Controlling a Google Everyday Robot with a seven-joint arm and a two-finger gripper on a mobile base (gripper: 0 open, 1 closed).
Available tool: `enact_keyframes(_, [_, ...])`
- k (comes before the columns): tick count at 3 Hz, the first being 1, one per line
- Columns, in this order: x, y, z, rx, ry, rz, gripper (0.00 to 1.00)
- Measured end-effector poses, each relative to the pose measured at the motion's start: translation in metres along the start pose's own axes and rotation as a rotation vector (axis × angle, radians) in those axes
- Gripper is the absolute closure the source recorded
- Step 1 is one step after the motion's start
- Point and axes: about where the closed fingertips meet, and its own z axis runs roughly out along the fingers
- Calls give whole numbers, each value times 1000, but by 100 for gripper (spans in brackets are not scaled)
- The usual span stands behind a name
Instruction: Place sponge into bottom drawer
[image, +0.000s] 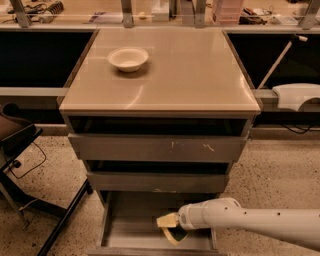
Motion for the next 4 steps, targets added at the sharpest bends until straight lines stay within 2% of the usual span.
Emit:
enact_keyframes(1, [0, 0, 1, -1, 1, 0, 100])
enact_keyframes(2, [11, -14, 30, -24, -11, 14, 100])
enact_keyframes(3, [19, -48, 84, -35, -69, 39, 100])
enact_keyframes(4, [19, -48, 84, -35, -69, 38, 100])
